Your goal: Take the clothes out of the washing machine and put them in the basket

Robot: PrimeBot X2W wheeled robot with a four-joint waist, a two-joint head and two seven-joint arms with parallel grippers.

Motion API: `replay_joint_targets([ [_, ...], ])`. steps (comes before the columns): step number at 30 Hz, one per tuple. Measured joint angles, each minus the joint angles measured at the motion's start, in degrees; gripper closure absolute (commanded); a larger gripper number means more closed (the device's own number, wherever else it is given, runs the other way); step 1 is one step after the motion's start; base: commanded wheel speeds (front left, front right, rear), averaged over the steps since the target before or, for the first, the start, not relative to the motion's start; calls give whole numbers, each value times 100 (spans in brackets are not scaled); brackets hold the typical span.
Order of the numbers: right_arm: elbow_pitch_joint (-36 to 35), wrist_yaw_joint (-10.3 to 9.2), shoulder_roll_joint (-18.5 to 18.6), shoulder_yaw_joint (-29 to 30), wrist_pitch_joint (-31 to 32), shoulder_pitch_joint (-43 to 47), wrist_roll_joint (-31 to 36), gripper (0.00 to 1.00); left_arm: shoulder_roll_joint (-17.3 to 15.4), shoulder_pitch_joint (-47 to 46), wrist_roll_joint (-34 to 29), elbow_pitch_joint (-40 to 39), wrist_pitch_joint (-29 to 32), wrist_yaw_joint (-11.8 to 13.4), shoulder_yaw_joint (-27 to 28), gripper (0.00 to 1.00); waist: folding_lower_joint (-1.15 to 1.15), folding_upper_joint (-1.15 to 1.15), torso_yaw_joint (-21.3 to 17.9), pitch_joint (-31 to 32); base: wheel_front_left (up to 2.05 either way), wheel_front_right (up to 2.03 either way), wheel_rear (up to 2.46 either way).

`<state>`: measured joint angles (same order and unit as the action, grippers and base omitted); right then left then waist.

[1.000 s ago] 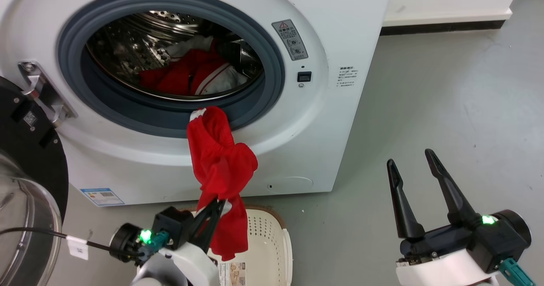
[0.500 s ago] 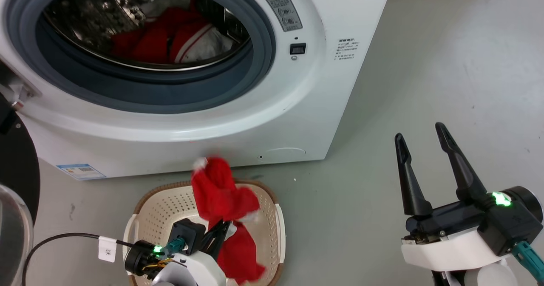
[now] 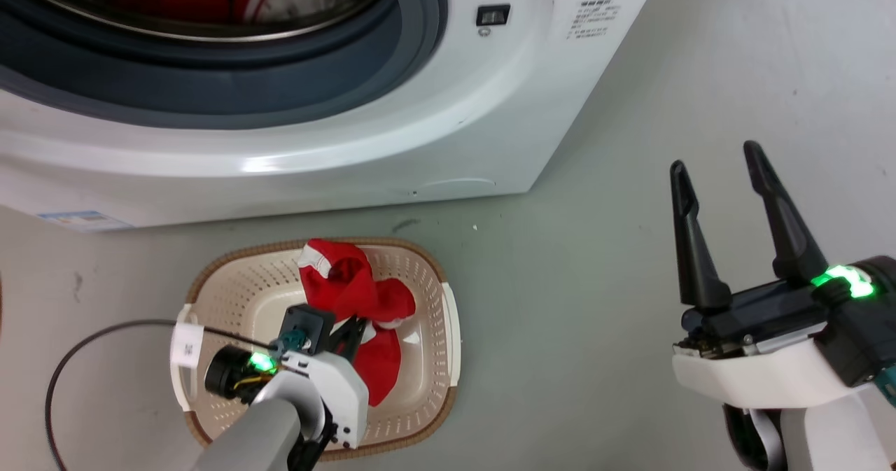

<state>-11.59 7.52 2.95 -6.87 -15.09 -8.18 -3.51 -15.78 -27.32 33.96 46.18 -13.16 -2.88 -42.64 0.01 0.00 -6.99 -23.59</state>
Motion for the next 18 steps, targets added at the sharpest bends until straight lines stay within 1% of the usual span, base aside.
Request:
replay_joint_targets([
  [7, -115, 0, 0, 145, 0, -335, -5, 0, 323, -877, -63, 1156, -55, -169, -46, 100, 0, 0, -47, -654, 0, 0, 0],
  [11, -159, 0, 1, 197, 0, -511, -48, 0, 423, -1304, -67, 1811, 11, -227, -85, 100, 0, 0, -57, -1029, 0, 0, 0],
  [15, -200, -1, -1, 215, 0, -644, -58, 0, 482, -1656, -67, 2283, 91, -267, -105, 100, 0, 0, -75, -1366, 0, 0, 0],
  [18, -237, -1, 0, 265, 0, -726, -65, 0, 531, -1824, -66, 2470, 170, -272, -124, 100, 0, 0, -90, -1586, 0, 0, 0],
])
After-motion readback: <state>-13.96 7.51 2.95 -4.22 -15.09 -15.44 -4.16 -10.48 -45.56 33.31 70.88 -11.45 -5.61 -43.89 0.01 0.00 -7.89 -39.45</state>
